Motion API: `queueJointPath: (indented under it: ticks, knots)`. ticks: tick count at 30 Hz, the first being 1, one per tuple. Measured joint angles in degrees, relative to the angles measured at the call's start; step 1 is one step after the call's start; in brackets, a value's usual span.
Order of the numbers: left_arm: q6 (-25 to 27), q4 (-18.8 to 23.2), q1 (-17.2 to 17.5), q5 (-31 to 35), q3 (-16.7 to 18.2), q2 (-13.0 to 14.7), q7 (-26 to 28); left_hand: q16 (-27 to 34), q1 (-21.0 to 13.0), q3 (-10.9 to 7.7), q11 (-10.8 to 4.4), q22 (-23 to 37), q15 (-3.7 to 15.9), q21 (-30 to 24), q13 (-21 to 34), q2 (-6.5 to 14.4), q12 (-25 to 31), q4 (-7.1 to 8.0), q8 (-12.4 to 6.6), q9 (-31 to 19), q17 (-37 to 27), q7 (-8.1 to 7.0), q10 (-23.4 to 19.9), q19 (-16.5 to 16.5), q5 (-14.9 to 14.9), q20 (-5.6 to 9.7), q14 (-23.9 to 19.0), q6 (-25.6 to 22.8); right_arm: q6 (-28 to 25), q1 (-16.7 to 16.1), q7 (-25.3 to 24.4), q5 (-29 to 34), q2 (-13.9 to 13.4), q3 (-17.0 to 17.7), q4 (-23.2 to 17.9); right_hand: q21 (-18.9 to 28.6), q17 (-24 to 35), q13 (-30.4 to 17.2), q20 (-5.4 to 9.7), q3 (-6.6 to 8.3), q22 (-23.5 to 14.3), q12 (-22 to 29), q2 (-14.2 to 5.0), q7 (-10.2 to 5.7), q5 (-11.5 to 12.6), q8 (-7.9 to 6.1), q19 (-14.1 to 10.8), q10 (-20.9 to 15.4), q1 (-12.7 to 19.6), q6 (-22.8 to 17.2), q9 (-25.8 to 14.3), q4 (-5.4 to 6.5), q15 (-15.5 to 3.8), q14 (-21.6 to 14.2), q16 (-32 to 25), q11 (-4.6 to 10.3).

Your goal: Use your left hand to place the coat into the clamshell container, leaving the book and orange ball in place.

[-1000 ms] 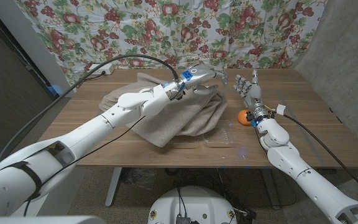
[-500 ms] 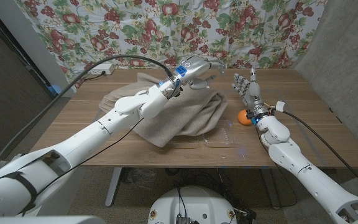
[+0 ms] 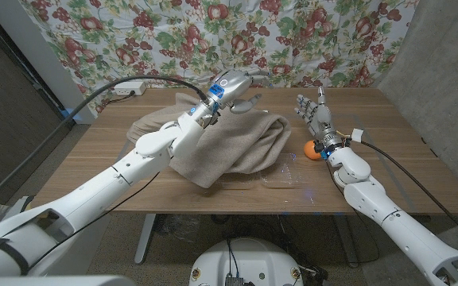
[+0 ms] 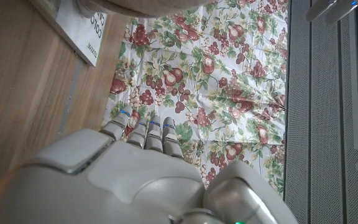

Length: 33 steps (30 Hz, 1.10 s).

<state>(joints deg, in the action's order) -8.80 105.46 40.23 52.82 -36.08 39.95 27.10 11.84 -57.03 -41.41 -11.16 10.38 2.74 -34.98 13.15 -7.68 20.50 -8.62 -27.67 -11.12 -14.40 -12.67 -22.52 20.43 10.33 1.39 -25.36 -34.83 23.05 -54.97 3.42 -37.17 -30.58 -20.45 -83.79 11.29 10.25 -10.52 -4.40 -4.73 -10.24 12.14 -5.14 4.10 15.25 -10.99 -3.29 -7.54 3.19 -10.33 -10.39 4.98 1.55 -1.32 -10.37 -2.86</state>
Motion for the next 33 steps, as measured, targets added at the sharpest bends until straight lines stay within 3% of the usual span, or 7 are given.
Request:
queueJointPath:
  ticks: [8,14,18,33]
  knots:
    - [4.1,2.4,3.4,-1.3,2.5,1.7,0.2,-0.4,2.6,-0.17,0.00,-0.3,-0.26,1.4,-1.0,-0.4,-1.9,0.20,1.45,0.0,1.3,-0.02,0.0,-1.6,0.0,-0.68,1.5,0.6,0.0,-0.5,-1.8,1.2,0.8,-0.5,-0.3,0.0,0.0,0.0,0.00,0.00,0.0,0.0,0.00,0.00,0.0,0.00,0.0,0.0,0.0,0.0,0.0,0.00,0.00,0.0,0.0,0.00]
    - [6.5,3.6,5.6,-4.1,4.6,2.7,0.1,-0.4,14.5,1.91,0.64,-0.2,-0.36,3.8,-1.7,0.4,-4.6,4.91,4.29,-0.2,2.6,0.17,0.6,-3.3,0.0,-2.25,3.5,1.6,0.7,-0.6,-3.6,2.4,1.5,-0.6,-0.4,0.0,0.0,0.0,0.00,0.00,0.0,0.0,0.00,-0.32,0.0,0.00,0.0,0.0,0.0,-0.3,0.0,0.00,0.00,0.0,0.0,0.00]
    - [8.1,4.2,6.8,-6.2,5.6,3.2,-0.6,-0.4,22.0,3.75,1.78,-0.1,-0.33,5.4,-1.7,0.5,-6.1,7.70,6.49,-0.2,3.0,1.27,1.1,-4.7,0.0,-3.62,5.7,3.6,0.9,-0.9,-4.5,3.0,1.7,-0.6,-0.8,0.0,0.0,0.0,0.00,0.00,0.0,0.0,0.00,-0.32,0.0,0.00,0.0,0.0,0.0,-0.3,0.0,0.00,0.00,0.0,0.0,0.02]
    - [14.0,7.4,12.1,-15.9,10.1,4.9,-6.0,-1.5,37.8,8.92,4.43,-0.3,-0.55,11.4,-1.9,-0.4,-9.3,12.62,14.54,-0.2,3.4,2.85,8.5,-10.6,0.0,-8.42,15.4,14.8,1.4,-2.5,-8.5,6.0,2.1,-0.9,-3.0,0.0,0.0,0.0,0.00,0.00,0.0,0.0,0.00,-0.31,0.0,0.00,0.0,-0.1,0.0,-0.3,0.0,0.00,0.00,0.0,0.0,0.10]
